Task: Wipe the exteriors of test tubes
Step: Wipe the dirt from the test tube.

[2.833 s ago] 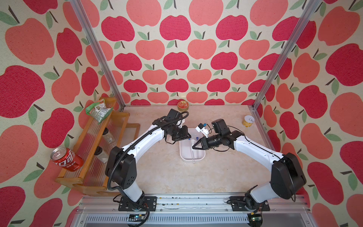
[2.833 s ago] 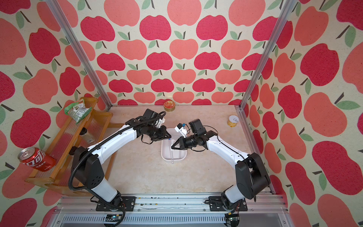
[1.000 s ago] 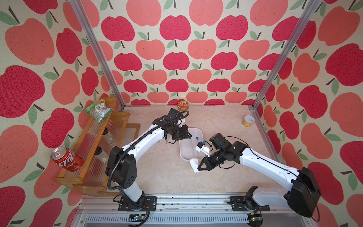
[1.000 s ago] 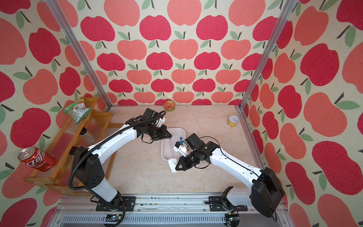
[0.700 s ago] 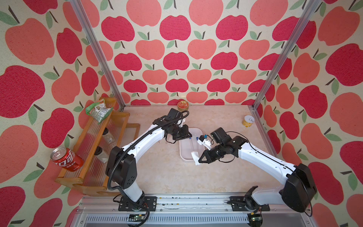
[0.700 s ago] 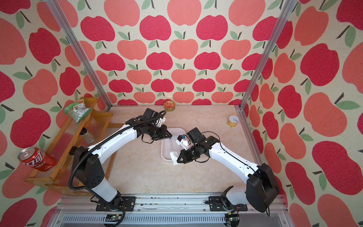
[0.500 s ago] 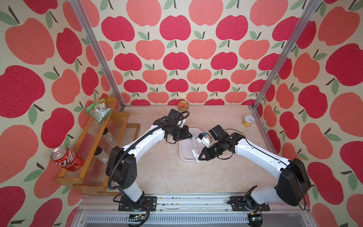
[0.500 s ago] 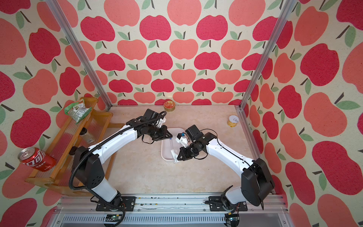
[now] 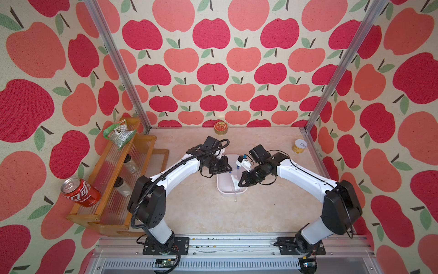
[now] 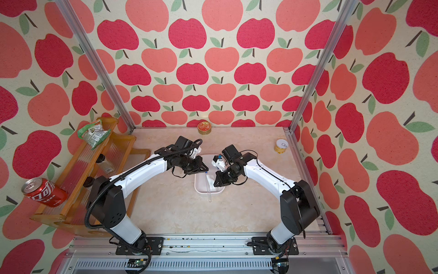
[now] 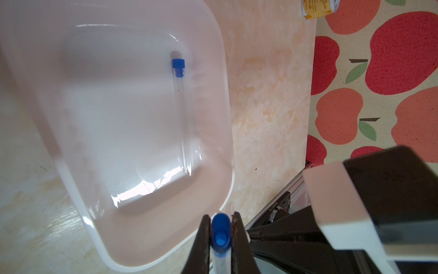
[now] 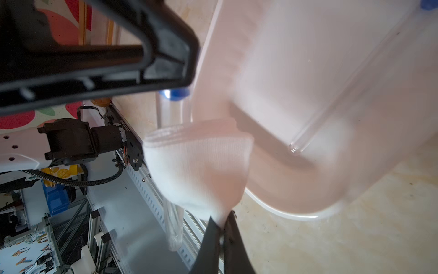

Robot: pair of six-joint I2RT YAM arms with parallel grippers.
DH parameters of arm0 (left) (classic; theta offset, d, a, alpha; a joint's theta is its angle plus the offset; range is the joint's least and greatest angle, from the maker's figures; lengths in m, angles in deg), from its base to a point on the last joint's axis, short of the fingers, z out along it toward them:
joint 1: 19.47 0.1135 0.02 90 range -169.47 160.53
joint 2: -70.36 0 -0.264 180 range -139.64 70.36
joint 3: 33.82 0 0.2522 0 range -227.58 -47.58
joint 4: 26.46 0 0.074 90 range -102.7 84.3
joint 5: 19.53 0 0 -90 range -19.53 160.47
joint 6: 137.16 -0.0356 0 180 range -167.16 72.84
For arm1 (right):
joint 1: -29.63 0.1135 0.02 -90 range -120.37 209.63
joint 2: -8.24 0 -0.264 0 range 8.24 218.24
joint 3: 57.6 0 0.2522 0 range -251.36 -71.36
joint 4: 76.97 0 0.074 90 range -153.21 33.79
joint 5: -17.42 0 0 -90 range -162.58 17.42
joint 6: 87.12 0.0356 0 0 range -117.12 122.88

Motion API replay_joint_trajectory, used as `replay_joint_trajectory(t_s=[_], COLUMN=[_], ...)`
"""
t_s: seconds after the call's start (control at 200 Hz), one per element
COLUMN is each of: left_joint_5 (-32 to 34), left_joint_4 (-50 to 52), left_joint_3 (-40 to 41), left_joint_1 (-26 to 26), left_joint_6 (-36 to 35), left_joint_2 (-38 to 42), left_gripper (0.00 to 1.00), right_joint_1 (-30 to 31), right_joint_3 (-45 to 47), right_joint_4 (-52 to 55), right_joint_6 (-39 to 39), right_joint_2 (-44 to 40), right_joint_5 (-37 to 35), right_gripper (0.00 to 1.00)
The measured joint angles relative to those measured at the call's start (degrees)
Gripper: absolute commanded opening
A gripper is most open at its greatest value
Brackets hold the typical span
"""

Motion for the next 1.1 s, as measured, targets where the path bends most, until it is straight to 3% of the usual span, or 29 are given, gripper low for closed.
replay_joint_trajectory(t_s=[0.415,1.101], left_joint_5=[0.0,-0.68], left_joint_4=[-0.81,-0.76], left_joint_3=[0.17,-3.19], left_joint_1=[-0.11,0.85], left_joint_6=[-0.02,-0.09], left_joint_2=[0.33,-1.03], left_gripper=[0.05,0.05], right_joint_1=[-0.31,6.95], right_joint_3=[-0.31,13.99], right_joint_4=[-1.51,-3.48], right_joint_6=[-0.02,3.48], right_joint_2=[-0.61,-13.29], right_joint_5=[0.02,0.11], right_gripper=[0.0,0.0])
